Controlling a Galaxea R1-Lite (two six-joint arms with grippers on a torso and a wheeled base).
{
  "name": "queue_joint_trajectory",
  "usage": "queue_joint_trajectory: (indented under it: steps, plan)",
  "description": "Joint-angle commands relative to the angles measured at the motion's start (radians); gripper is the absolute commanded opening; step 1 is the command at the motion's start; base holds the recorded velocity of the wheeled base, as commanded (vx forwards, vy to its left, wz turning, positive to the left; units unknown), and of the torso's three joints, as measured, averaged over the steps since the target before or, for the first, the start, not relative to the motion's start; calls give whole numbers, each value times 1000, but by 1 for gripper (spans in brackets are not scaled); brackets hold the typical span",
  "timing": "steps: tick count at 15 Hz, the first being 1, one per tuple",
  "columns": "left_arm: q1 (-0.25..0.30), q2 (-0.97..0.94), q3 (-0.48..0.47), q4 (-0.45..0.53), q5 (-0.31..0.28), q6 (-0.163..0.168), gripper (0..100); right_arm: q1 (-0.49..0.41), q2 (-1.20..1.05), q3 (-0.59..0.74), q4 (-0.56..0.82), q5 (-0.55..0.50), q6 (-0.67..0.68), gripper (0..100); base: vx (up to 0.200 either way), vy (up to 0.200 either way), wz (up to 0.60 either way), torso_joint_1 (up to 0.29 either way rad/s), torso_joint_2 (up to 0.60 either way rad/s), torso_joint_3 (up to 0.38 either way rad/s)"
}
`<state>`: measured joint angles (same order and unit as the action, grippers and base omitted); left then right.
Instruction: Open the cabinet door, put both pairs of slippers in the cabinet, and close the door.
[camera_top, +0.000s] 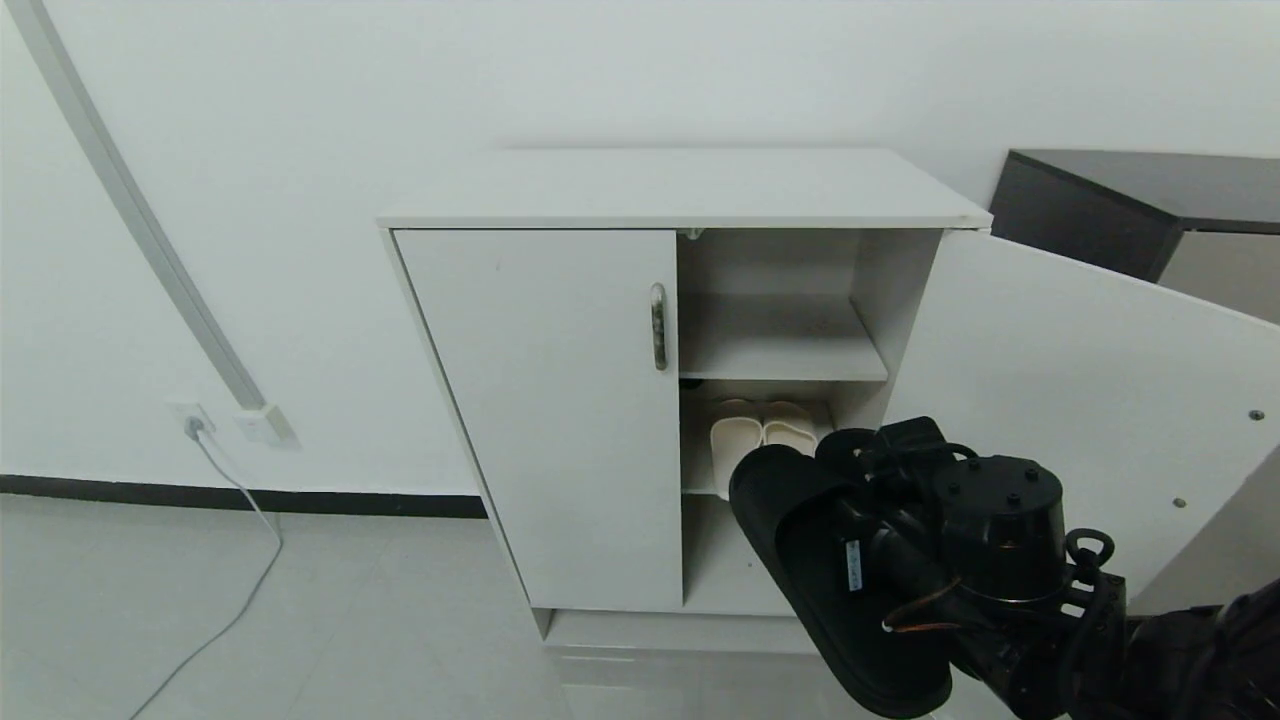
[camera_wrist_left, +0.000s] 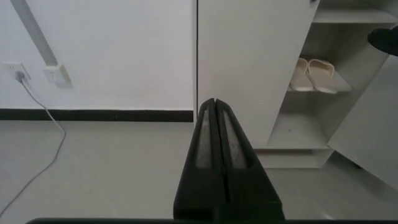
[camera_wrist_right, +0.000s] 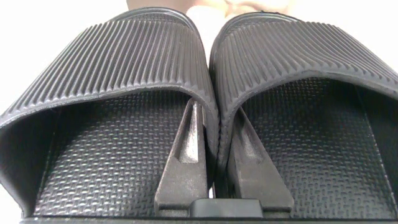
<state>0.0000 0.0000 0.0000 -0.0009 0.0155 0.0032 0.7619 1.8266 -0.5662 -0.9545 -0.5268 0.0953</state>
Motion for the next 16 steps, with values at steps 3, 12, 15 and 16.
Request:
queue_joint_trajectory:
  steps: [3,12,15,16]
  plan:
    - [0,2,0,-1,0,0,0,2,2,5,-1,-1,0,0,0,0,0,-115,458,343]
    - [0,2,0,-1,0,0,0,8,0,15,-15,1,-2,0,0,0,0,-39,350,297]
    - [0,0,0,-1,0,0,0,11,0,14,-15,1,-3,0,0,0,0,0,0,0]
    - [0,0,0,-1,0,0,0,17,2,15,-17,2,0,0,0,0,0,0,0,0]
